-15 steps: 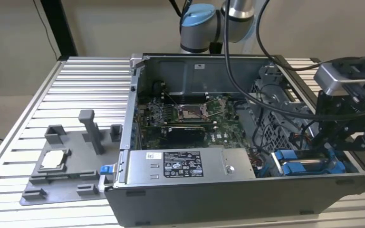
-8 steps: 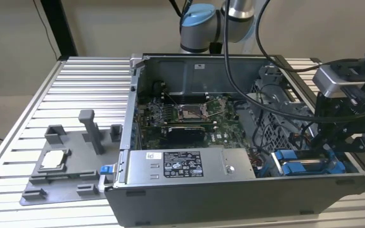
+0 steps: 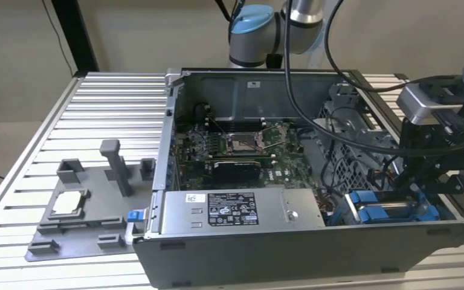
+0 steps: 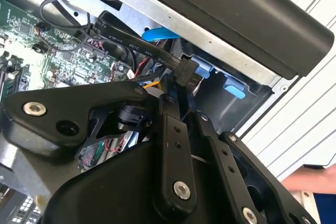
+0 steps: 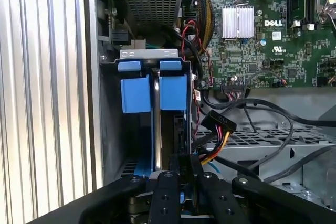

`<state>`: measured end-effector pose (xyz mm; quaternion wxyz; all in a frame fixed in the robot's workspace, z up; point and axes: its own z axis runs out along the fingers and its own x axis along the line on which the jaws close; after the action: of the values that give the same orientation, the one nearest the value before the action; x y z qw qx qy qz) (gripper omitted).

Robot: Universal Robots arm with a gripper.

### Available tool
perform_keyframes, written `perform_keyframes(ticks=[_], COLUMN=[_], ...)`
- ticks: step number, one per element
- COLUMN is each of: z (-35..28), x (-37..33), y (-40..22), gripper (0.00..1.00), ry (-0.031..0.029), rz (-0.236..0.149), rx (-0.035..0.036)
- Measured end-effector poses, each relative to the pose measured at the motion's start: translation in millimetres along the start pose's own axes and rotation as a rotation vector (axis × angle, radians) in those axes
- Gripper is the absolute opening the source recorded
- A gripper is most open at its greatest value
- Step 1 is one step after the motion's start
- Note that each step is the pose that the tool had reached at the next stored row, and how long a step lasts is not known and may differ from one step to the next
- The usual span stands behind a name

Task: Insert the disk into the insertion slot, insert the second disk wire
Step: 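Insert the second disk wire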

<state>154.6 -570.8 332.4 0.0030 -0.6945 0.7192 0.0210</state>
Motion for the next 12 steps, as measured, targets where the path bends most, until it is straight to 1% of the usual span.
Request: perform_keyframes(ticks=[1, 2, 3, 5, 7, 12], z=[0.3, 0.7, 0.2, -4.9, -13.3, -36.0], x=[0.0, 0.1, 0.1, -0.1, -0.1, -0.6], y=[0.0, 0.0, 0.0, 0.1, 0.4, 0.7], gripper=[0.00, 1.00, 1.00, 1.00, 1.00, 1.00], ry=[-0.0009, -0.0014, -0.0006, -0.0002, 0.0001, 0.0003], rz=[0.000, 0.000, 0.000, 0.000, 0.001, 0.005], rx=[-0.0004, -0.0005, -0.0005, -0.0040, -0.0070, -0.0081])
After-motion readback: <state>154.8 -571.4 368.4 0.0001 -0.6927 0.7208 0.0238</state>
